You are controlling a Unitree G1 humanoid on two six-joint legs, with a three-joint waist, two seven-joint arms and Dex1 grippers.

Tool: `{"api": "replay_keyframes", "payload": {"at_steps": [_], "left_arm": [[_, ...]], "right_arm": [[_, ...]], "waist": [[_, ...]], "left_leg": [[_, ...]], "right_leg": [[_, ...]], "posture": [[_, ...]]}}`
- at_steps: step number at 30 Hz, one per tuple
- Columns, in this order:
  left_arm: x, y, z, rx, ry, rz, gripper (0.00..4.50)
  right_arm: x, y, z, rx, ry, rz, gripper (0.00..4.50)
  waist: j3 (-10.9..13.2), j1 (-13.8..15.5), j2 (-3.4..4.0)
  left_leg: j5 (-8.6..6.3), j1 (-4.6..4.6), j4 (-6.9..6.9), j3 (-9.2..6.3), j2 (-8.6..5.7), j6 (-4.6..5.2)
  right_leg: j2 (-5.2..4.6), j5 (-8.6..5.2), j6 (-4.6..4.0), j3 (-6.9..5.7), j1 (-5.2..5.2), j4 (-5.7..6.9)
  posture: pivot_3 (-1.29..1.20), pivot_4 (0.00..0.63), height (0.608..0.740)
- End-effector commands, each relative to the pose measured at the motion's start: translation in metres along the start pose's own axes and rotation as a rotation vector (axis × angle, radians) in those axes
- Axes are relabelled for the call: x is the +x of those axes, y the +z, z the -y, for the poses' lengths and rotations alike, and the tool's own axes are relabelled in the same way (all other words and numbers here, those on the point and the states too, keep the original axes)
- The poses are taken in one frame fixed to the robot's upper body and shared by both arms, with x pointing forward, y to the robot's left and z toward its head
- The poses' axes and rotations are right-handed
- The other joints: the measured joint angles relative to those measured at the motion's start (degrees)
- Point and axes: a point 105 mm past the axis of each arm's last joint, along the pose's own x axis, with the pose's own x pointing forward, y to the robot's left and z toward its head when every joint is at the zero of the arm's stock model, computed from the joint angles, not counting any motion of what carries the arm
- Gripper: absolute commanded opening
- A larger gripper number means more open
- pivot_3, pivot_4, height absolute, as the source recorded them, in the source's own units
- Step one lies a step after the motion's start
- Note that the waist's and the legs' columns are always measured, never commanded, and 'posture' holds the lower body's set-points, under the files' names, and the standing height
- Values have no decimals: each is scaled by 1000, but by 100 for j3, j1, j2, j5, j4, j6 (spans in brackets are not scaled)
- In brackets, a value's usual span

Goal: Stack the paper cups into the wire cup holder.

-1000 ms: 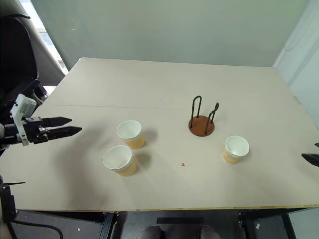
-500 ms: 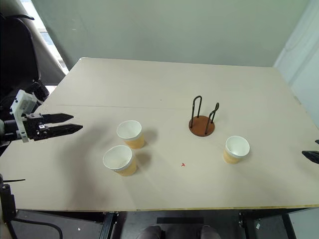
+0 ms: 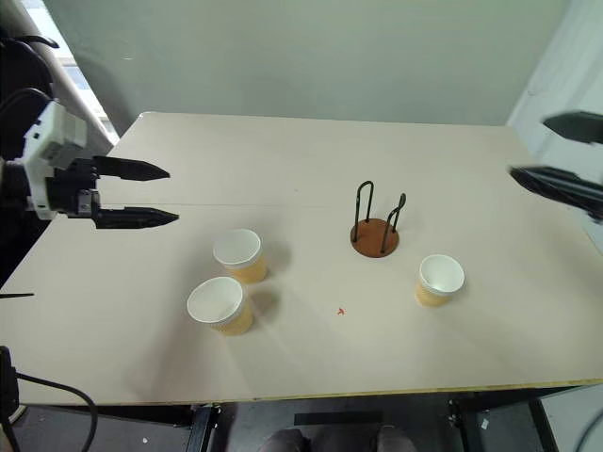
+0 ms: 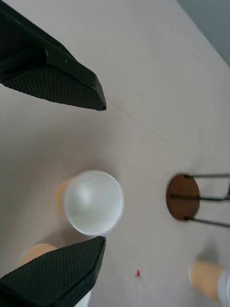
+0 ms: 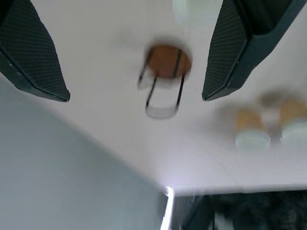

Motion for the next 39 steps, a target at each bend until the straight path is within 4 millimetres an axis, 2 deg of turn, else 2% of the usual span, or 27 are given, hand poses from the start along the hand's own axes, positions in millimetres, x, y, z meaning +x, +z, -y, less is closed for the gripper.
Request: {"api": "replay_keyframes", "payload": {"at_steps": [1,3,8,12,18,23,32,39], "left_arm": [[11,19,16,60,-66,44,4487],[15,21,22,63,-81,50,4487],[13,16,26,37,-67,47,4487],[14,10,27,15,-61,48,4487],[13,7,30,9,-56,44,4487],[13,25,45,17,-126,122,4487],[19,28,82,-34,-274,113,4487],[18,20,88,-68,-266,78,4487]], "right_arm": [[46,-24,2,27,-108,-103,4500],[60,-35,-9,32,-87,-150,4500],[78,-56,-26,224,-54,-250,4500],[86,-60,-43,324,6,-275,4500],[97,-83,-39,443,-97,-327,4500],[102,-96,-34,475,-160,-357,4500],[118,-109,-32,523,-180,-336,4500],[133,-115,-38,546,-162,-315,4500]], "waist": [[1,-24,1],[2,-25,3],[3,33,9],[3,35,9],[3,34,9],[3,35,9],[2,34,10],[2,34,11]], "left_leg": [[0,0,1,-2,3,0],[1,-16,1,-3,3,-1],[4,-71,-13,-1,11,-12],[2,-76,-14,-1,11,-14],[2,-66,6,-2,10,-14],[3,-62,6,-3,9,-15],[3,-61,-2,1,10,-18],[3,-58,-4,1,10,-19]], "right_leg": [[-6,2,3,2,-5,2],[-6,4,6,-4,-23,3],[-9,5,8,-9,-65,3],[-9,6,9,-9,-66,-6],[-9,7,11,-7,-66,-3],[-8,8,9,-8,-66,2],[-7,8,8,-7,-68,4],[-7,8,8,-7,-68,4]], "posture": [[0,150,740],[0,150,740],[0,150,740],[0,150,740],[0,150,740],[0,150,740],[0,150,740],[0,150,740]]}}
